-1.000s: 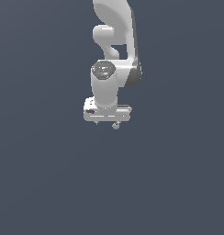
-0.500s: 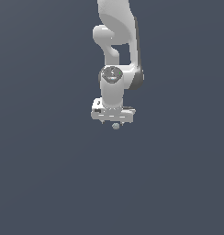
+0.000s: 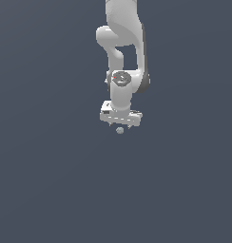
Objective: Pick up the object and move it to a goal position.
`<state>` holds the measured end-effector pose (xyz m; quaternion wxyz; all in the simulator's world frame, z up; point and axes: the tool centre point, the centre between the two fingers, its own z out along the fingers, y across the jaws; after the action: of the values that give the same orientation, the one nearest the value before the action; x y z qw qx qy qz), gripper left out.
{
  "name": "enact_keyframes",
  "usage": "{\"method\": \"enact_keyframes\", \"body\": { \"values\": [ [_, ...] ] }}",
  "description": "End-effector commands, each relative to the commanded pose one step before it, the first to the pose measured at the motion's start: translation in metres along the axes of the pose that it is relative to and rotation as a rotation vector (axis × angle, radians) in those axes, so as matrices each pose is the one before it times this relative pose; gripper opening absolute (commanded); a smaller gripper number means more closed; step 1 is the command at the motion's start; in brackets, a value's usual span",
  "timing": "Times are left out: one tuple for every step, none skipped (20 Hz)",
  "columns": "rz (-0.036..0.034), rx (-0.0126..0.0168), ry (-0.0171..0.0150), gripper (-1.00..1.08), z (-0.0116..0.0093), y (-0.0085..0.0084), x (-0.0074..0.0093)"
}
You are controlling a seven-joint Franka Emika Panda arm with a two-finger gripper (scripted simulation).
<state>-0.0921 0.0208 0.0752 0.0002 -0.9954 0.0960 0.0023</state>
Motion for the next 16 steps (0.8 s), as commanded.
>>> {"method": "enact_keyframes", "body": {
  "values": [
    [0.01036,0.00006,0.00371,1.00,0.00296,-0.00104,-0.00392],
    [0.00187,-0.00001,0.00055,1.00,0.00062,-0.00023,-0.00084],
    [0.00115,-0.00001,0.00034,1.00,0.00037,-0.00012,-0.00050],
    [0.00047,0.00000,0.00014,1.00,0.00011,0.00000,-0.00016],
    [-0.00302,-0.00011,-0.00144,1.00,-0.00050,0.00004,0.00073],
    [0.00000,0.00000,0.00000,1.00,0.00030,-0.00001,-0.00002],
    [0.00000,0.00000,0.00000,1.00,0.00091,-0.00002,-0.00005],
    [0.00000,0.00000,0.00000,1.00,0.00151,-0.00004,-0.00008],
    [0.00000,0.00000,0.00000,1.00,0.00211,-0.00005,-0.00012],
    [0.00045,0.00001,0.00019,1.00,0.00260,0.00016,-0.00011],
    [0.00000,0.00000,0.00000,1.00,0.00328,-0.00007,-0.00019],
    [0.00045,0.00000,0.00020,1.00,0.00375,0.00014,-0.00018],
    [0.00000,0.00000,0.00000,1.00,0.00441,-0.00010,-0.00025],
    [0.00063,0.00000,0.00028,1.00,0.00481,0.00020,-0.00020],
    [0.00000,0.00000,0.00000,1.00,0.00529,-0.00013,-0.00025],
    [0.00063,0.00001,0.00028,1.00,0.00465,0.00018,-0.00011]
  ]
}}
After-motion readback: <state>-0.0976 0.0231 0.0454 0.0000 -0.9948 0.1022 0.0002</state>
